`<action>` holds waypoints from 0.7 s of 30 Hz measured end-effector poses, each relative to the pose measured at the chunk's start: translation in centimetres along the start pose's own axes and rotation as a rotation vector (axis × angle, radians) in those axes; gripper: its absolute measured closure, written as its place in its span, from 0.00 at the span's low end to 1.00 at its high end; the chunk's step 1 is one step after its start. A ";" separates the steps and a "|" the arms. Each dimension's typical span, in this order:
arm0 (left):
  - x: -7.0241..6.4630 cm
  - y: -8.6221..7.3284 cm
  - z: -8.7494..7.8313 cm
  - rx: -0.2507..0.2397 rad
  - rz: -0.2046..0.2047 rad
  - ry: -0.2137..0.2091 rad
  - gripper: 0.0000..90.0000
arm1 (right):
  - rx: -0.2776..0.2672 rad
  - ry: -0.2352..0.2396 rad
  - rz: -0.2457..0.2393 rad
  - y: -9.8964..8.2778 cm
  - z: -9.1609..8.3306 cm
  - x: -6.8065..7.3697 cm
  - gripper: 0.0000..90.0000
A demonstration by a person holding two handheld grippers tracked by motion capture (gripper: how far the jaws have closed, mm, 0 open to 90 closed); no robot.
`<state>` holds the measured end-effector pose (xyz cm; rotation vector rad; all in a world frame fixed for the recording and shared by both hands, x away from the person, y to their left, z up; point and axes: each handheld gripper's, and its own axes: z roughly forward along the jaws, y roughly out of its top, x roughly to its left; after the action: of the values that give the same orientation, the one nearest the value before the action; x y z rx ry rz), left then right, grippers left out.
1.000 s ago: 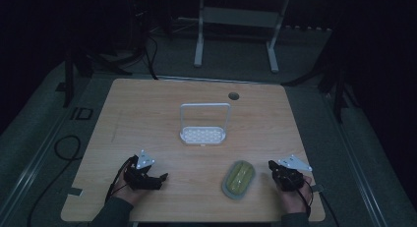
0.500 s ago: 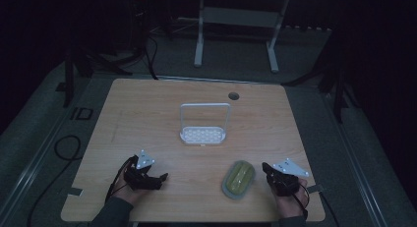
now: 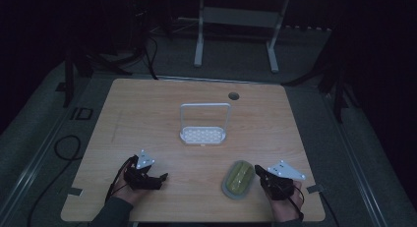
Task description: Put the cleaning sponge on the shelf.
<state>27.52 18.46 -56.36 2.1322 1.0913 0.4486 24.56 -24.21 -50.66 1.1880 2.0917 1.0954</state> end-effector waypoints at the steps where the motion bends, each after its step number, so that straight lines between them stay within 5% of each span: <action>1: 0.0 0.0 0.0 0.000 0.000 0.000 0.14 | -0.002 0.006 -0.002 0.0 0.0 0.1 1.00; 21: 0.0 0.0 0.0 0.000 0.000 0.000 0.14 | -0.007 0.105 -0.052 0.6 0.4 3.3 1.00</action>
<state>27.52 18.46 -56.36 2.1325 1.0909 0.4490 23.48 -20.98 -50.53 1.0873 2.1830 1.1633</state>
